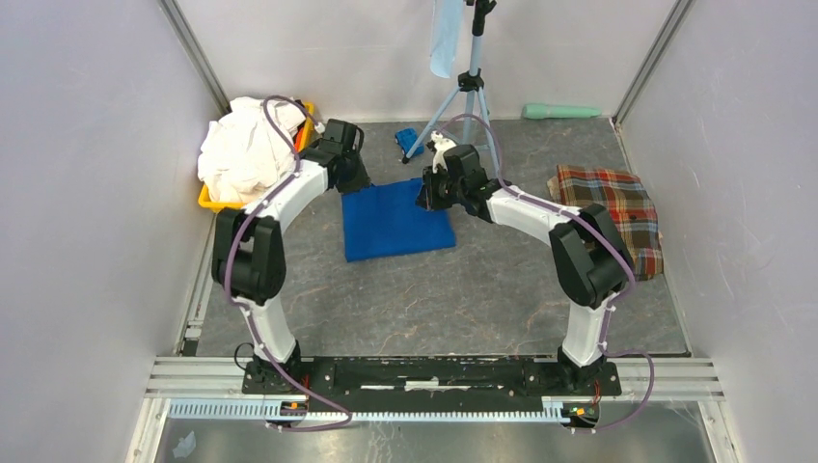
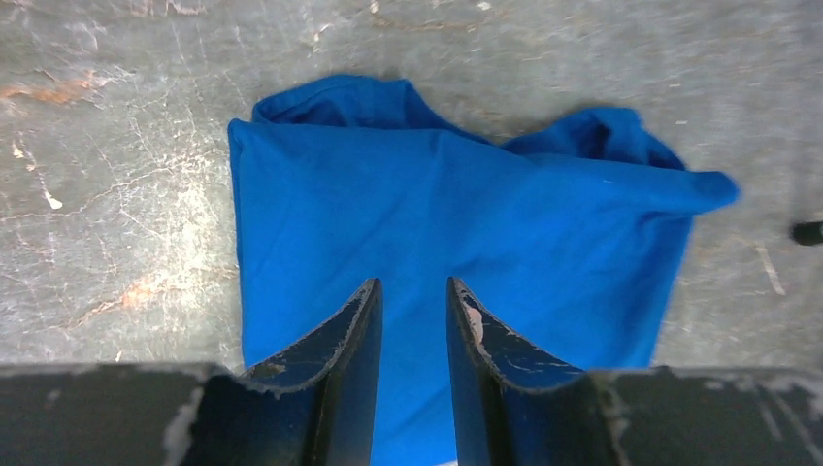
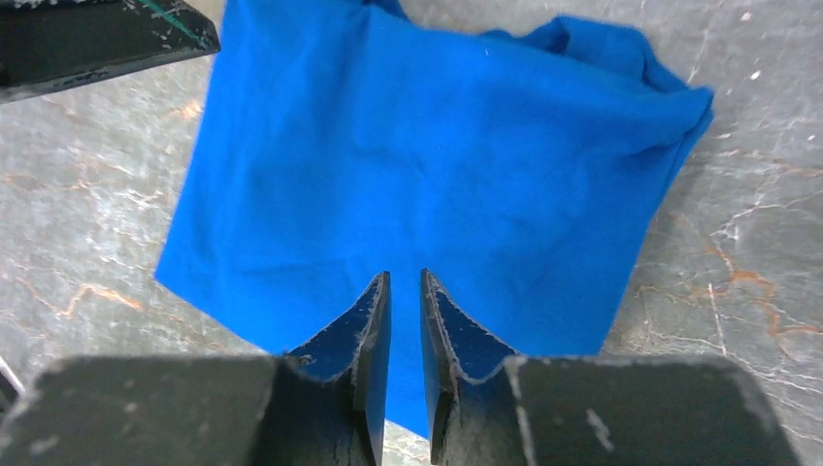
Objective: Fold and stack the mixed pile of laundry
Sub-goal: Pick up the T-shirt from the center of the board.
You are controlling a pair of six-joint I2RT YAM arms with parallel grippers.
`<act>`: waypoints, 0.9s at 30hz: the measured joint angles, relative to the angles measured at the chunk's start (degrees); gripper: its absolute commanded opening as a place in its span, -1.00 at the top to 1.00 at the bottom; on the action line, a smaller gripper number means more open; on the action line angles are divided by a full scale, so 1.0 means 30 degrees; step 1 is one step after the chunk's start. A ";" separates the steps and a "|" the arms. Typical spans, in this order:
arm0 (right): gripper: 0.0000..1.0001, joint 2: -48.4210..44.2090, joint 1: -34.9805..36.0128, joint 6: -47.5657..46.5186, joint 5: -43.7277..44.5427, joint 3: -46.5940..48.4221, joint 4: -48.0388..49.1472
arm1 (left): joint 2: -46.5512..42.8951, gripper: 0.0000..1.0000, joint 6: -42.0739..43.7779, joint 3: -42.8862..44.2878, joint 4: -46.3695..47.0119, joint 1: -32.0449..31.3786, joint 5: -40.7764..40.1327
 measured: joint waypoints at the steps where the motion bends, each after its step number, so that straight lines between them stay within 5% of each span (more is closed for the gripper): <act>1: 0.56 0.0284 0.0109 -0.0066 -0.0109 -0.0022 0.0036 | 0.0481 0.28 0.0073 0.0000 0.0000 0.0015 -0.0007; 14: 0.59 0.1872 -0.0219 -0.0707 0.0335 -0.1246 0.1078 | 0.4291 0.34 0.2091 0.0510 0.1115 0.0313 -0.1858; 27: 0.60 0.5166 -0.0670 -0.0903 0.0984 0.2812 0.2120 | 0.4401 0.36 0.2922 -0.0743 0.3592 0.0306 -0.2674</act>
